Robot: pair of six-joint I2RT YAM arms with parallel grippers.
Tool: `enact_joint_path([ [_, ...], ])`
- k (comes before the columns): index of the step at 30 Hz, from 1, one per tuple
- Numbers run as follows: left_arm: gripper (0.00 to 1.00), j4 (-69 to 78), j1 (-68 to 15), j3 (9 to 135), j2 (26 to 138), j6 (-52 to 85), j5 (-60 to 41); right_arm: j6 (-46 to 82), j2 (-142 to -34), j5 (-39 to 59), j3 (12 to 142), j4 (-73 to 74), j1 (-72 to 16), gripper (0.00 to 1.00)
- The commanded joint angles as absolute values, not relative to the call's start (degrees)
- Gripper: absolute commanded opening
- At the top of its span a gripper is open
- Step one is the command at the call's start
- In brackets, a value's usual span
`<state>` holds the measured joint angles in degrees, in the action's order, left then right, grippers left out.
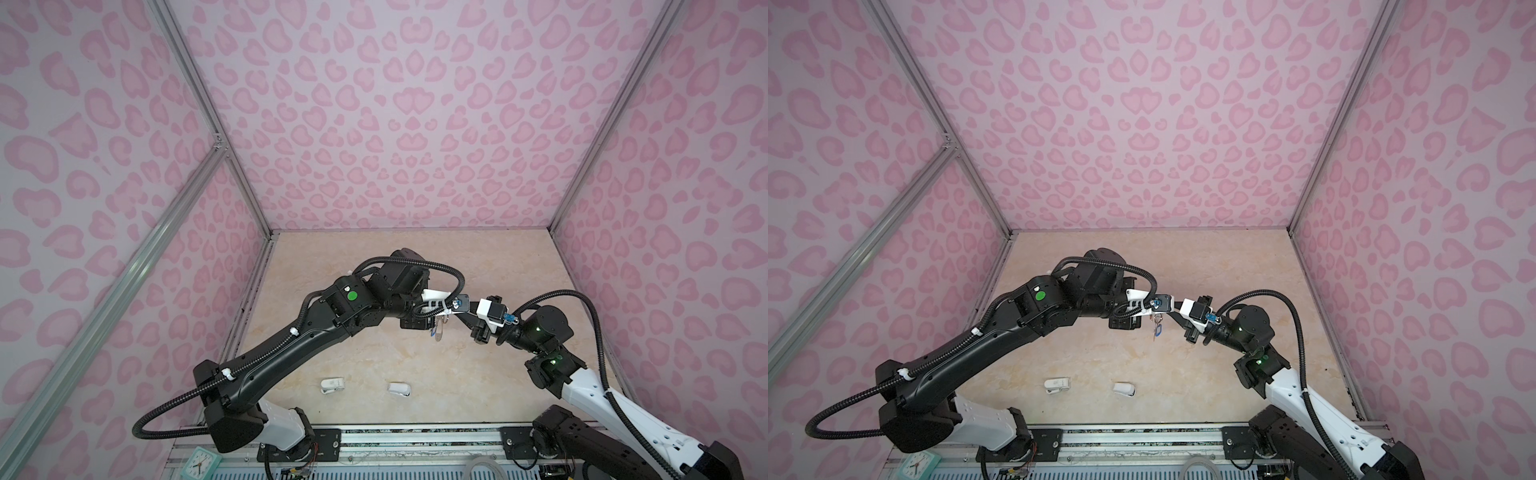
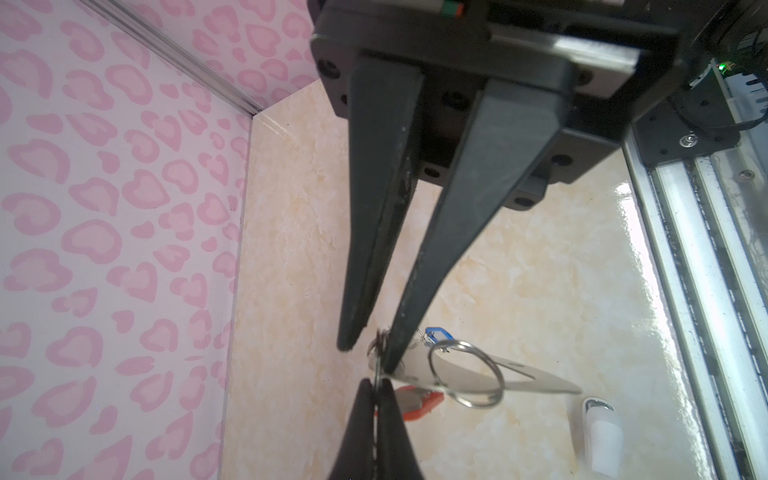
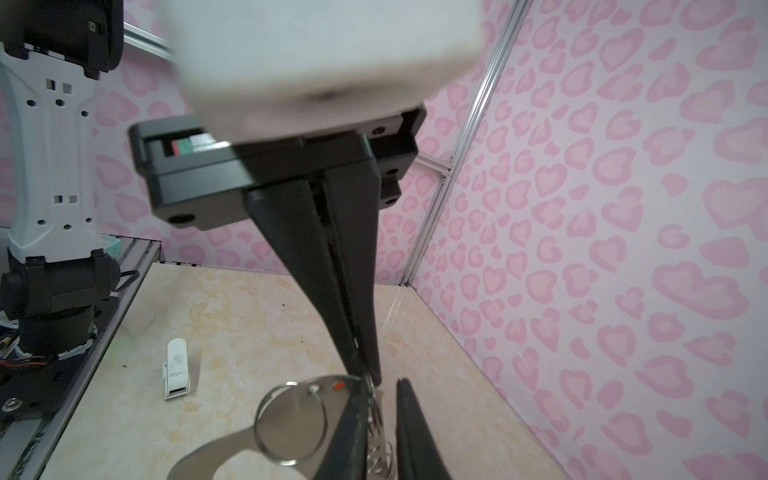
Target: Put the keys on the keyring
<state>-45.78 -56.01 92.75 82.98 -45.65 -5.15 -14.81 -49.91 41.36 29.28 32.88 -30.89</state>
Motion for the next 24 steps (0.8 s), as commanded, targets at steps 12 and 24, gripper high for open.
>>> enact_joint_path([
  [12,0.03,-44.6,-56.2,91.6,81.8,-47.4,-7.4,-16.1,-52.0,42.4,30.1,30.5,-30.9,0.00],
  [24,0.03,-41.4,-56.1,89.1,80.7,-46.2,-6.7,-13.5,-52.3,43.3,27.8,36.4,-29.6,0.00],
])
